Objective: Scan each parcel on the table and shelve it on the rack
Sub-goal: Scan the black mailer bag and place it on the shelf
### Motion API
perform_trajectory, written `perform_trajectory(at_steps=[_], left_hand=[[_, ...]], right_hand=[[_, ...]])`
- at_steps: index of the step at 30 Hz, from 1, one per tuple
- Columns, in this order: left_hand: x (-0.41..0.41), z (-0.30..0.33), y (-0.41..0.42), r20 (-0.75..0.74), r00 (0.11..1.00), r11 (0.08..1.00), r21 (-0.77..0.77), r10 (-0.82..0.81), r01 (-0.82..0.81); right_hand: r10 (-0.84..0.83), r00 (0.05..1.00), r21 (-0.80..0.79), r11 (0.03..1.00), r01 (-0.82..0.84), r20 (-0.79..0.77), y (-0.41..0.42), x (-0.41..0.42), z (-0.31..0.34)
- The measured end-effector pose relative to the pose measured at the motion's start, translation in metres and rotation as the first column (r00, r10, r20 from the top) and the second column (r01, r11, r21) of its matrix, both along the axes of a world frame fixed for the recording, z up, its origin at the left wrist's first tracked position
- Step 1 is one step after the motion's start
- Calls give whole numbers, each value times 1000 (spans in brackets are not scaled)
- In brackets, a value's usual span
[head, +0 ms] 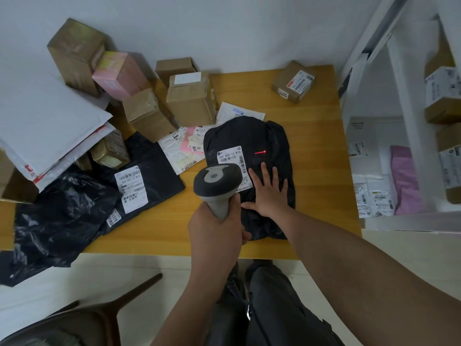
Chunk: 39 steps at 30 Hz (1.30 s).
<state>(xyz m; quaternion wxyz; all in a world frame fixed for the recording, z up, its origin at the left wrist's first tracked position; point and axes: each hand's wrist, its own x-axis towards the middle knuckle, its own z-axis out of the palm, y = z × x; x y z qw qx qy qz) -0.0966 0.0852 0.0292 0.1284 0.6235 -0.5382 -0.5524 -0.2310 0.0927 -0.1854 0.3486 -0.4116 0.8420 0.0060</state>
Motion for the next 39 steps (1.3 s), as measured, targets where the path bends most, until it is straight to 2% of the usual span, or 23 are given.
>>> perform_trajectory(at_steps=[17, 28, 31, 33, 35, 37, 39], left_hand=[[-3, -4, 5, -18, 997, 997, 29, 76, -75], [-8, -8, 10, -38, 994, 995, -13, 101, -101], [-6, -11, 12, -47, 993, 994, -17, 108, -109], [-4, -13, 13, -47, 993, 993, -38, 110, -112], [-1, -15, 12, -53, 991, 990, -55, 124, -126], [1, -18, 12, -50, 991, 989, -65, 128, -131], [3, -20, 14, -54, 990, 989, -67, 127, -131]], right_hand=[[10, 1000, -5, 1000, -9, 14, 1, -1, 0], [27, 1000, -15, 1000, -27, 11, 2, -2, -4], [19, 1000, -66, 998, -19, 11, 3, -3, -1], [-84, 996, -200, 977, 78, -20, 9, -3, 1], [-310, 949, -291, 915, 279, -65, 16, -2, 3], [-460, 881, -226, 875, 429, -108, 21, 0, 6], [-516, 851, -146, 853, 501, -98, 20, 1, 9]])
